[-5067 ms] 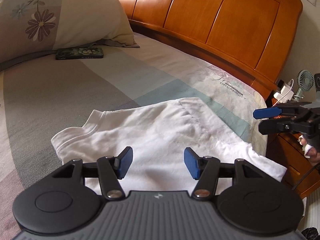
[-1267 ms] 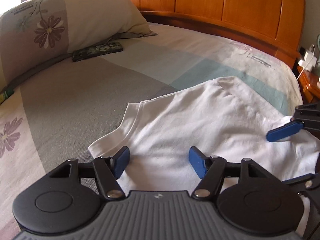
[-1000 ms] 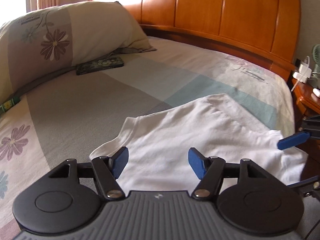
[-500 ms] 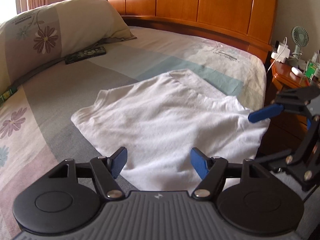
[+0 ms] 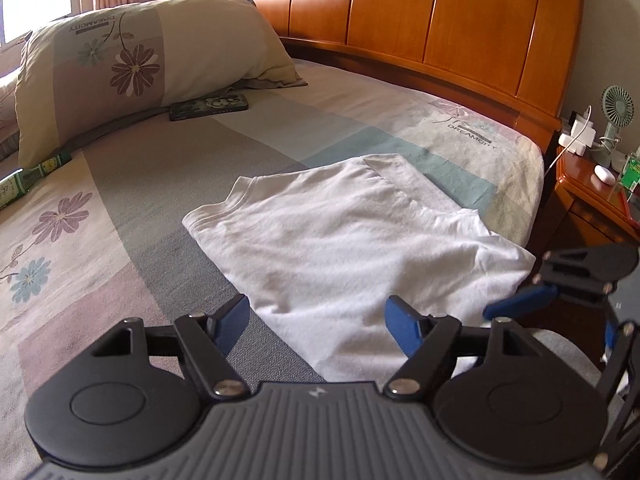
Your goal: Fold clothes
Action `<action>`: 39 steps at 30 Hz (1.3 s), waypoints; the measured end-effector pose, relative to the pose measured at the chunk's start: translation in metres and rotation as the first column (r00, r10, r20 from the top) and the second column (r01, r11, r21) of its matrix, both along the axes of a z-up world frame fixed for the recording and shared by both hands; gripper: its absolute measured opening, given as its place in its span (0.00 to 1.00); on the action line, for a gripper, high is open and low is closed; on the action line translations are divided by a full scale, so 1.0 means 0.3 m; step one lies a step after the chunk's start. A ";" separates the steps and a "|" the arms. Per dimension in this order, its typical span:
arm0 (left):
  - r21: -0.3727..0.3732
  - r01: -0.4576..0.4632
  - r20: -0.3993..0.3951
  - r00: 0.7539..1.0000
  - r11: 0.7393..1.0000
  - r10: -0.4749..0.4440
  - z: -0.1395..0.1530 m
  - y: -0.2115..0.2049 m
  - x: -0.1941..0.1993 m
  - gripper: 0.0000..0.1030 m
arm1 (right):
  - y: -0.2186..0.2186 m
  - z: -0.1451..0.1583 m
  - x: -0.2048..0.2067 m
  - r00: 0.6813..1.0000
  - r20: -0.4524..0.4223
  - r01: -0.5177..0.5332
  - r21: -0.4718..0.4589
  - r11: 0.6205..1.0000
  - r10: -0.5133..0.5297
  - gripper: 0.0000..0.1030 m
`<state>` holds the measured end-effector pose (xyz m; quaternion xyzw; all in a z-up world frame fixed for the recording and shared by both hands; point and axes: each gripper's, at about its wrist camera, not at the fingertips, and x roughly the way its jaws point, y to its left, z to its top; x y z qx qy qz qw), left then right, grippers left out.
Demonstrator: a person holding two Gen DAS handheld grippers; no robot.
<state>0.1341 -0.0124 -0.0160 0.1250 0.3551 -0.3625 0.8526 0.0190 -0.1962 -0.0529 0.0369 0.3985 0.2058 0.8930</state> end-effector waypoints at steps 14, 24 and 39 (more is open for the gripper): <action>-0.083 -0.034 -0.006 0.999 0.996 0.033 0.009 0.128 -0.066 0.75 | -0.268 -0.001 0.060 0.950 0.041 0.311 -0.040 0.950 -0.309 1.00; -0.028 -0.020 -0.003 1.000 0.999 0.020 0.006 0.118 -0.092 0.75 | -0.234 -0.085 0.232 0.956 -0.067 0.285 0.009 0.958 -0.284 0.98; -0.028 0.028 -0.085 0.996 0.999 -0.030 -0.093 -0.172 0.060 0.75 | -0.267 -0.007 0.118 0.987 0.016 0.158 0.115 0.981 -0.160 0.97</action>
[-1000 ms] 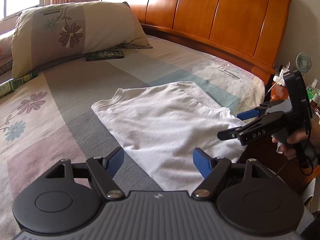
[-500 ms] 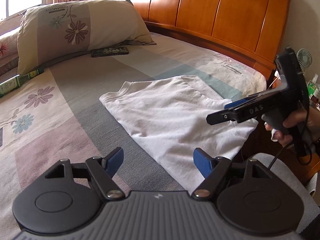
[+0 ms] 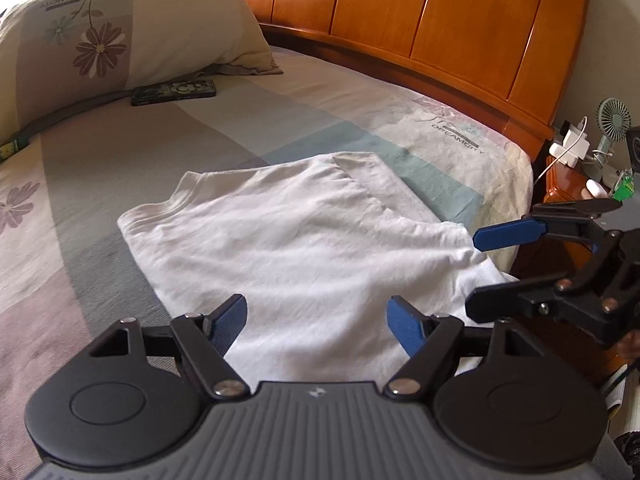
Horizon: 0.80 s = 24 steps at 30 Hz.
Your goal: Fold clothes
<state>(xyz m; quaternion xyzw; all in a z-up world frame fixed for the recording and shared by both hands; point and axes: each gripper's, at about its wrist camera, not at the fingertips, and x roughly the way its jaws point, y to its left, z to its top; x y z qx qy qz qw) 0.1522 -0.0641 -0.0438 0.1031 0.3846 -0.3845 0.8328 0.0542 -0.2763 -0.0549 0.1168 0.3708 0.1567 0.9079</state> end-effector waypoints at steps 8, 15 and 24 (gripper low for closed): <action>0.064 0.028 -0.020 0.999 0.998 -0.026 -0.071 -0.058 0.017 0.84 | -0.034 -0.057 -0.008 0.998 -0.046 0.037 0.025 0.999 -0.036 0.97; 0.096 0.023 0.012 1.000 0.995 -0.024 -0.006 -0.113 0.009 0.84 | -0.055 -0.036 -0.037 0.999 0.002 0.052 0.054 0.997 -0.052 0.97; 0.131 -0.012 -0.040 0.999 0.991 0.018 -0.051 -0.122 0.057 0.84 | -0.091 -0.036 -0.030 0.998 -0.019 0.062 0.036 0.997 -0.061 0.98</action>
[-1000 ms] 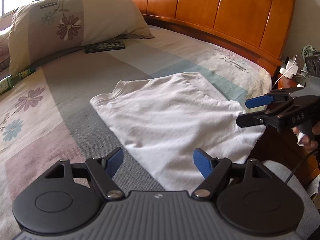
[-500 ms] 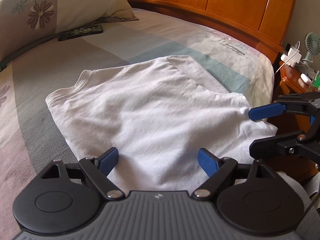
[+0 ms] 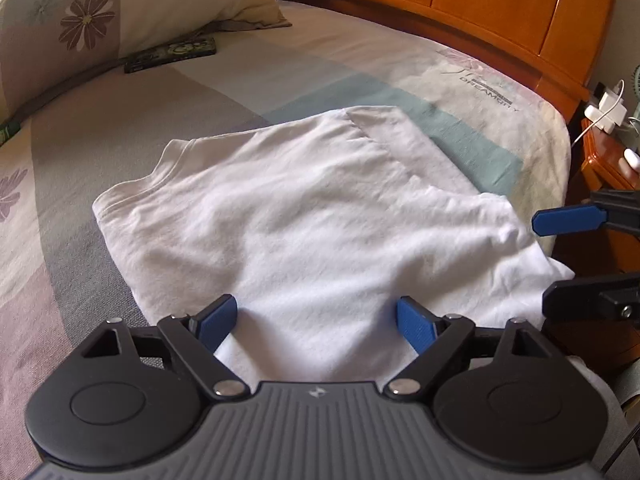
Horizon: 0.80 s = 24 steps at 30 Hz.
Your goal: Fold clothes
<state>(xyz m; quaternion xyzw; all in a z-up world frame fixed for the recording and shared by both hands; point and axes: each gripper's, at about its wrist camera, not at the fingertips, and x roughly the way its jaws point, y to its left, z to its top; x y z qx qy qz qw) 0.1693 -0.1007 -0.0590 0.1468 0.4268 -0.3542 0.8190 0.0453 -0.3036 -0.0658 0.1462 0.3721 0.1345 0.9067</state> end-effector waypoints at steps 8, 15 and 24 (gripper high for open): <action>-0.066 -0.026 0.043 0.999 0.997 0.028 0.073 0.051 0.000 0.84 | 0.010 0.047 0.033 0.999 0.047 -0.017 0.008 1.000 0.017 1.00; -0.140 -0.106 -0.042 0.994 0.984 0.101 0.057 0.113 0.030 0.84 | 0.020 -0.004 0.125 1.000 0.015 -0.008 0.018 1.000 0.008 1.00; -0.222 -0.154 -0.097 0.986 0.963 0.135 0.057 0.200 0.040 0.85 | -0.109 0.008 0.132 1.000 -0.001 0.017 0.150 0.989 -0.017 1.00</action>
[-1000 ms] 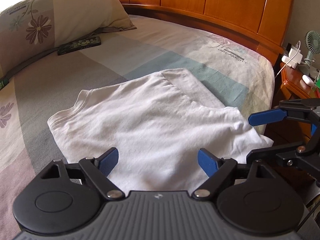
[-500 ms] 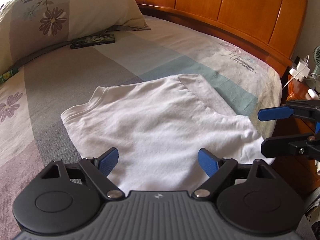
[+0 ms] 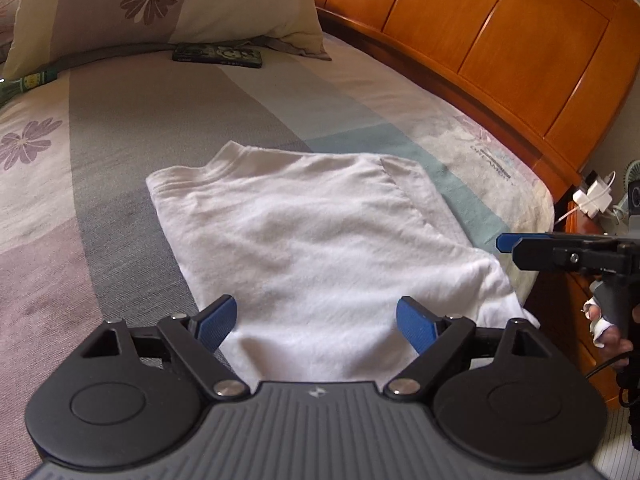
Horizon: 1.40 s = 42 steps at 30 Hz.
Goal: Fold clothes
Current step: 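Roll both grippers and lower them around the folded shirt's edge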
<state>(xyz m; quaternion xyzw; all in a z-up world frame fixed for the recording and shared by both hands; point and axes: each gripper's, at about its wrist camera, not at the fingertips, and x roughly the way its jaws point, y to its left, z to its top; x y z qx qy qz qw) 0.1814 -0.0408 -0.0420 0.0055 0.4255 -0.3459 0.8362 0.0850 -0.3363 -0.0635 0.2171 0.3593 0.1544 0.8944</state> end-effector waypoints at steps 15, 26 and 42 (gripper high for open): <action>-0.227 -0.234 -0.397 0.909 0.945 0.129 -0.124 0.185 0.136 0.87 | -0.186 -0.164 0.262 0.937 -0.336 0.022 0.333 0.943 0.096 1.00; -0.345 -0.269 -0.479 0.874 0.899 0.078 -0.167 0.125 0.236 0.92 | -0.186 -0.199 0.356 0.951 -0.270 -0.021 0.424 0.905 0.149 1.00; -0.404 -0.270 -0.535 0.845 0.874 0.014 -0.194 0.096 0.248 0.94 | -0.144 -0.209 0.371 0.909 -0.317 -0.086 0.494 0.865 0.272 1.00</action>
